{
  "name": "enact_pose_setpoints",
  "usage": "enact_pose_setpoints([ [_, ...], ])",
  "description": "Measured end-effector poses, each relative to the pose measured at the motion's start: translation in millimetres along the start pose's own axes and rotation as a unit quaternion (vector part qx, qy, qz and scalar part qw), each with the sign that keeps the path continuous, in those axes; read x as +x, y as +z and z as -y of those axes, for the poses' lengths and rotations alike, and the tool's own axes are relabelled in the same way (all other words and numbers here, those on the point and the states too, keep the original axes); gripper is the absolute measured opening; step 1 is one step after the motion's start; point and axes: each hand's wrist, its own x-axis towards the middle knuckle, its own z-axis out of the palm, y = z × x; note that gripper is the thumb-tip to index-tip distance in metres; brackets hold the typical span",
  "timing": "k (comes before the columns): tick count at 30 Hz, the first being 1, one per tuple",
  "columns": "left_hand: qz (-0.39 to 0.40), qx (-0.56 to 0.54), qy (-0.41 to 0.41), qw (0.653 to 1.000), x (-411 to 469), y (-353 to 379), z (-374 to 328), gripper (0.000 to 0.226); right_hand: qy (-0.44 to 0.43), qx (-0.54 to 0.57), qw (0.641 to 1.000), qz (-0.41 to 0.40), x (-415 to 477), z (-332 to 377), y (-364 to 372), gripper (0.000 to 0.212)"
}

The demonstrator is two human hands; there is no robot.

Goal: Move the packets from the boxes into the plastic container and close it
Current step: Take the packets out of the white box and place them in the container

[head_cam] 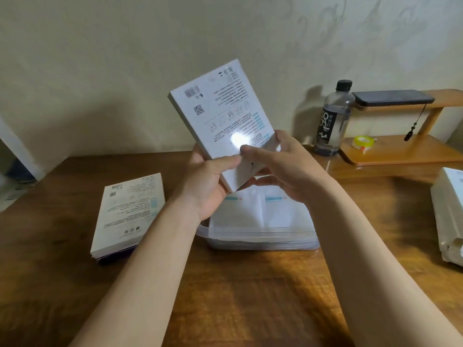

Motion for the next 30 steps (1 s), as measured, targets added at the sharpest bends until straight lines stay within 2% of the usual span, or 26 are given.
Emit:
enact_pose_setpoints([
  [8, -0.027, -0.004, -0.019, 0.999, -1, -6, 8, 0.053, 0.008, 0.030, 0.999, 0.014, 4, -5, 0, 0.041],
  [10, -0.037, -0.002, -0.009, 0.999, -1, -6, 8, 0.053, 0.020, 0.000, 1.000, 0.000, 3, -3, 2, 0.053],
  [13, -0.049, 0.002, 0.011, 0.999, -2, -2, 8, 0.057, 0.037, -0.140, 0.985, -0.095, 2, 1, 6, 0.081],
  [15, -0.055, 0.012, 0.027, 0.998, -2, -1, 10, 0.059, 0.018, -0.189, 0.971, -0.143, -1, 3, 10, 0.067],
  [17, -0.058, 0.026, 0.049, 0.997, -2, 0, 11, 0.061, -0.010, -0.193, 0.972, -0.136, -1, 4, 11, 0.042],
  [18, -0.056, 0.035, 0.060, 0.996, -2, 2, 11, 0.064, -0.013, -0.181, 0.976, -0.120, -1, 5, 11, 0.037],
  [21, -0.055, 0.060, 0.095, 0.992, -4, 7, 11, 0.071, 0.002, -0.142, 0.986, -0.089, -2, 7, 11, 0.033],
  [24, -0.062, 0.068, 0.106, 0.990, -5, 10, 12, 0.069, 0.005, -0.099, 0.992, -0.076, 0, 6, 10, 0.025],
  [28, -0.061, 0.046, 0.097, 0.992, -4, 9, 15, 0.047, 0.006, -0.067, 0.996, -0.062, 2, 5, 10, 0.020],
  [30, -0.068, 0.024, 0.080, 0.994, -4, 8, 16, 0.045, 0.006, -0.064, 0.996, -0.059, 2, 6, 11, 0.020],
])
